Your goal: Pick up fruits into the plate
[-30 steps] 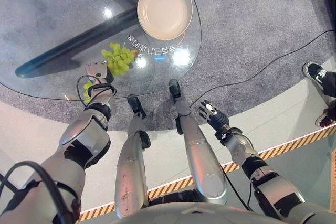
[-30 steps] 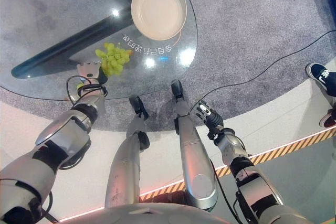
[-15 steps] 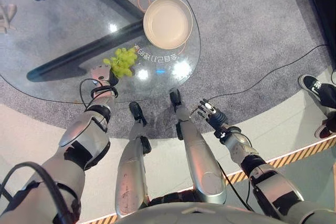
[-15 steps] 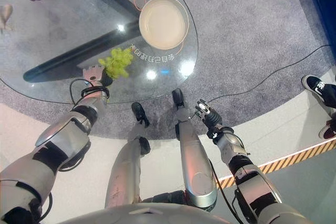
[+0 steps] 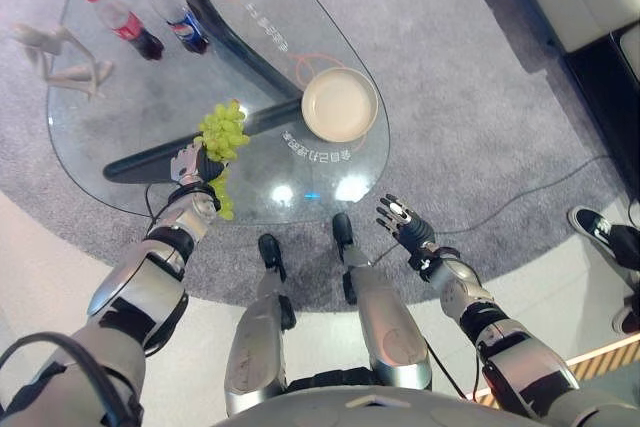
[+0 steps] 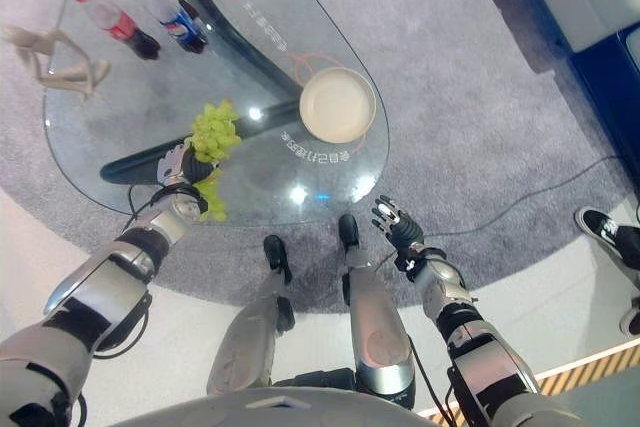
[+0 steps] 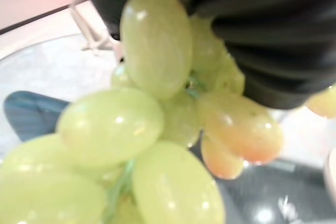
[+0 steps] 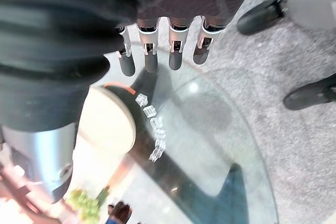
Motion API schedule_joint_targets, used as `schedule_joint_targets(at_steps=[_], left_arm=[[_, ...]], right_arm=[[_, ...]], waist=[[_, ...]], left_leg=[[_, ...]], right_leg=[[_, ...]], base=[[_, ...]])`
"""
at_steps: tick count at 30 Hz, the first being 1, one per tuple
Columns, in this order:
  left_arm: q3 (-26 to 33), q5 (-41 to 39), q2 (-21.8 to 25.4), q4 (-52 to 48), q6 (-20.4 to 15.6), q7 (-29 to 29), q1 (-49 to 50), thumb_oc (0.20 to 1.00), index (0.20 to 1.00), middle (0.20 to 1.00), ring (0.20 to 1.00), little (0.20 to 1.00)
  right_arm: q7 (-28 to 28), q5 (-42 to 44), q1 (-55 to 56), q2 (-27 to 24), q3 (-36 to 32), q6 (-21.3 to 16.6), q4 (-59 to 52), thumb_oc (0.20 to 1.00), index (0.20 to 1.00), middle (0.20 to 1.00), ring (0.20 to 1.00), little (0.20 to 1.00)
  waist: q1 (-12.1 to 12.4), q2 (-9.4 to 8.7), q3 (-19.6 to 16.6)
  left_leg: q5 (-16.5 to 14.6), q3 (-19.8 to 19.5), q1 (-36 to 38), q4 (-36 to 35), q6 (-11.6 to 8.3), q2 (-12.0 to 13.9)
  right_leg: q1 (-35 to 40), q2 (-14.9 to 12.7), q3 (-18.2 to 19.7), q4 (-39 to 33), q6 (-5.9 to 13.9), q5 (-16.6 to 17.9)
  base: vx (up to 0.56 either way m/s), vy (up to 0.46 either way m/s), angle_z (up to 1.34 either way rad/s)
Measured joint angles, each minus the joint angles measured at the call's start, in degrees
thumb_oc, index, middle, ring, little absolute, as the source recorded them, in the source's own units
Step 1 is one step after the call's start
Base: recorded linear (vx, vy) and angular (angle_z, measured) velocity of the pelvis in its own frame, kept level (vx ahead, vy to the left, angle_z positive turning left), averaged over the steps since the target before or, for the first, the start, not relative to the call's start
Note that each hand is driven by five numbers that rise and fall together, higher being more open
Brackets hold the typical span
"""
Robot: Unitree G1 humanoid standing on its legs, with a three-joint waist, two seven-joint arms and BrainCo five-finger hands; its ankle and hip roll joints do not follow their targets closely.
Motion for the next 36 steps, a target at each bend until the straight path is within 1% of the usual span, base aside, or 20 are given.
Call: schedule_joint_targets(at_steps=[3, 5, 7, 8, 9, 10, 11, 12, 13, 15, 17, 19, 21, 23, 24, 27, 30, 32, 34, 36], left_arm=[[2.5, 0.1, 0.7, -8.0, 0.4, -3.0, 5.2, 0.200, 0.200, 0.200, 0.200, 0.200], [3.1, 0.3, 2.1, -13.8, 0.2, -5.2, 8.2, 0.200, 0.200, 0.200, 0.200, 0.200], [3.4, 0.9, 3.1, -18.6, 0.7, -8.0, 11.2, 0.200, 0.200, 0.200, 0.200, 0.200], [3.7, 2.1, 5.3, -24.5, 1.6, -10.2, 13.6, 0.200, 0.200, 0.200, 0.200, 0.200], [3.9, 2.6, 6.4, -26.8, 1.6, -11.0, 14.5, 0.200, 0.200, 0.200, 0.200, 0.200], [4.3, 3.7, 8.5, -30.1, 1.5, -12.5, 16.1, 0.200, 0.200, 0.200, 0.200, 0.200], [4.9, 5.3, 10.5, -33.7, 1.8, -14.6, 17.6, 0.200, 0.200, 0.200, 0.200, 0.200], [4.9, 6.6, 12.5, -36.1, 1.5, -16.1, 18.9, 0.200, 0.200, 0.200, 0.200, 0.200], [5.2, 7.6, 13.9, -37.4, 1.5, -17.6, 19.4, 0.200, 0.200, 0.200, 0.200, 0.200], [6.9, 9.7, 15.9, -40.2, 1.4, -20.2, 20.5, 0.200, 0.200, 0.200, 0.200, 0.200], [8.9, 12.6, 18.1, -43.0, 1.1, -23.3, 21.4, 0.200, 0.200, 0.200, 0.200, 0.200], [10.3, 15.4, 21.2, -45.8, -0.6, -26.1, 21.6, 0.200, 0.200, 0.200, 0.200, 0.200], [11.3, 17.7, 23.9, -48.5, -1.9, -28.3, 21.5, 0.200, 0.200, 0.200, 0.200, 0.200], [11.5, 19.0, 26.1, -50.8, -2.9, -30.4, 20.9, 0.200, 0.200, 0.200, 0.200, 0.200], [11.5, 19.6, 26.9, -51.4, -3.8, -31.0, 20.6, 0.200, 0.200, 0.200, 0.200, 0.200], [11.4, 21.3, 30.3, -54.9, -6.0, -33.0, 20.1, 0.200, 0.200, 0.200, 0.200, 0.200], [10.8, 22.6, 31.4, -55.2, -8.4, -33.8, 18.2, 0.200, 0.200, 0.200, 0.200, 0.200], [9.8, 22.8, 31.5, -55.6, -9.7, -34.7, 16.1, 0.200, 0.200, 0.200, 0.200, 0.200], [8.6, 22.8, 31.6, -56.9, -10.4, -35.2, 15.2, 0.200, 0.200, 0.200, 0.200, 0.200], [6.3, 23.9, 31.6, -58.2, -12.6, -36.1, 13.3, 0.200, 0.200, 0.200, 0.200, 0.200]], right_arm=[[-0.2, -0.7, 3.3, -0.6, -0.6, 0.1, -4.5, 1.000, 1.000, 1.000, 1.000, 1.000], [-0.3, -1.8, 5.8, -0.7, -1.7, -0.1, -8.9, 1.000, 1.000, 1.000, 1.000, 1.000], [-0.8, -4.2, 7.6, -1.3, -2.0, -0.5, -12.4, 1.000, 1.000, 1.000, 1.000, 1.000], [-1.7, -5.6, 9.1, -2.5, -1.9, -0.4, -18.1, 1.000, 1.000, 1.000, 1.000, 1.000], [-1.7, -6.1, 9.6, -3.2, -1.9, -0.4, -20.5, 1.000, 1.000, 1.000, 1.000, 1.000], [-1.7, -6.8, 10.0, -4.3, -2.3, -0.5, -23.9, 1.000, 1.000, 1.000, 1.000, 1.000], [-1.7, -8.0, 10.9, -5.3, -3.8, -0.5, -27.3, 1.000, 1.000, 1.000, 1.000, 1.000], [-1.6, -8.4, 11.8, -5.8, -4.8, -0.6, -28.6, 1.000, 1.000, 1.000, 1.000, 1.000], [-1.5, -8.8, 11.4, -6.2, -6.0, -0.3, -29.4, 1.000, 1.000, 1.000, 1.000, 1.000], [-1.1, -9.6, 11.9, -7.2, -7.2, 0.0, -31.4, 1.000, 1.000, 1.000, 1.000, 1.000], [0.1, -11.3, 12.1, -8.8, -8.0, 1.2, -33.4, 1.000, 1.000, 1.000, 1.000, 1.000], [1.8, -13.2, 12.1, -12.0, -8.4, 2.7, -36.9, 1.000, 1.000, 1.000, 1.000, 1.000], [3.6, -15.0, 12.1, -14.8, -8.6, 4.1, -40.0, 1.000, 1.000, 1.000, 1.000, 1.000], [4.7, -15.5, 11.7, -17.2, -8.6, 6.1, -42.3, 1.000, 1.000, 1.000, 1.000, 1.000], [5.2, -15.7, 11.5, -18.5, -8.5, 6.5, -43.2, 1.000, 1.000, 1.000, 1.000, 1.000], [7.0, -16.2, 10.6, -22.1, -8.4, 9.1, -45.6, 1.000, 1.000, 1.000, 1.000, 1.000], [8.9, -16.3, 9.0, -24.3, -8.4, 10.5, -46.8, 1.000, 1.000, 1.000, 1.000, 1.000], [10.2, -16.5, 7.2, -25.6, -8.0, 12.2, -47.5, 1.000, 1.000, 1.000, 1.000, 1.000], [11.1, -16.7, 5.9, -25.8, -8.0, 13.0, -47.7, 1.000, 1.000, 1.000, 1.000, 1.000], [11.6, -16.7, 5.3, -26.0, -7.9, 14.5, -48.8, 1.000, 1.000, 1.000, 1.000, 1.000]], waist=[[0.6, 1.56, -1.3], [0.9, 1.74, -1.5], [1.7, 2.47, -3.9], [1.9, 2.59, -4.1], [1.9, 2.60, -4.2], [1.9, 2.53, -4.6], [2.1, 2.64, -5.7], [2.1, 2.65, -7.6], [2.9, 2.69, -8.6], [3.8, 2.64, -9.1], [4.3, 2.74, -9.8], [4.6, 2.70, -10.4], [5.4, 2.49, -11.9], [6.2, 2.21, -12.9], [6.4, 2.05, -13.2], [7.5, 1.29, -16.3], [8.0, 0.96, -17.0], [8.3, 0.78, -17.3], [8.4, 0.79, -17.5], [8.3, 0.81, -18.3]], left_leg=[[-0.2, -1.1, 1.8, -0.1, -0.05, 0.0], [-0.4, -1.3, 3.4, -0.1, -0.25, 0.0], [-1.0, -2.0, 4.4, -0.2, -0.41, 0.2], [-1.4, -2.3, 5.3, -0.2, -0.81, 0.2], [-1.4, -2.4, 5.6, -0.2, -0.79, 0.2], [-1.5, -2.9, 6.7, -0.2, -0.71, 0.2], [-1.8, -3.5, 7.2, -0.3, -0.88, 0.2], [-2.0, -3.8, 7.3, -0.4, -1.08, 0.2], [-2.1, -3.9, 7.8, -0.4, -0.93, 0.3], [-2.2, -3.8, 9.2, -0.3, -0.93, 0.2], [-2.3, -4.4, 10.2, -0.4, -0.86, 0.1], [-2.7, -4.8, 11.3, -0.5, -0.77, 0.1], [-2.9, -5.3, 11.5, -0.5, -1.08, 0.0], [-3.0, -6.0, 12.0, -0.5, -1.04, -0.1], [-2.9, -6.2, 12.4, -0.5, -1.07, -0.2], [-3.2, -6.8, 12.9, -0.5, -0.95, -0.2], [-3.2, -7.6, 13.5, -0.5, -0.93, -0.4], [-3.1, -8.0, 13.5, -0.5, -0.85, -0.5], [-3.1, -8.3, 13.5, -0.5, -0.79, -0.7], [-3.0, -9.1, 13.5, -0.5, -0.73, -1.1]], right_leg=[[3.2, -0.3, -1.3, -1.8, 0.01, 0.0], [5.5, -0.2, -1.6, -3.0, -0.01, 0.0], [7.5, -0.3, -2.4, -4.5, 0.00, 0.0], [9.0, -0.3, -2.6, -5.4, -0.05, 0.1], [9.6, -0.3, -2.7, -5.7, -0.08, 0.1], [11.1, -0.3, -2.9, -6.3, -0.09, 0.1], [12.3, -0.3, -3.6, -7.2, -0.09, 0.1], [12.8, -0.3, -4.1, -7.6, -0.11, 0.1], [13.4, -0.2, -4.2, -7.6, -0.11, 0.1], [14.7, -0.1, -4.2, -7.6, 0.07, -0.1], [16.0, -0.2, -4.9, -7.6, 0.06, -0.4], [17.6, -0.5, -5.8, -7.6, 0.27, -0.9], [18.0, -0.7, -6.0, -7.6, 0.30, -0.9], [18.8, -0.8, -6.6, -7.6, 0.43, -1.0], [19.3, -0.8, -7.1, -7.6, 0.50, -1.2], [20.2, -0.9, -7.6, -7.6, 0.65, -1.9], [21.2, -1.1, -8.6, -7.7, 0.67, -2.0], [21.5, -1.3, -9.1, -7.6, 0.66, -2.4], [21.7, -1.4, -9.4, -7.6, 0.75, -2.4], [22.0, -1.8, -10.2, -7.6, 0.86, -2.4]], base=[[0.10, 0.045, 0.17], [0.06, 0.003, 0.15], [0.09, -0.031, 0.16], [0.09, -0.051, 0.11], [0.14, -0.067, 0.13], [0.14, -0.057, 0.20], [0.18, -0.064, 0.26], [0.17, -0.052, 0.22], [0.13, -0.037, 0.10], [0.17, -0.041, 0.02], [0.15, -0.036, 0.17], [0.11, -0.035, 0.21], [0.12, -0.048, 0.09], [0.08, -0.031, 0.15], [0.08, -0.026, 0.23], [0.06, -0.023, 0.14], [0.05, -0.020, 0.15], [0.04, -0.014, 0.15], [0.04, -0.004, 0.11], [0.04, 0.003, 0.16]])
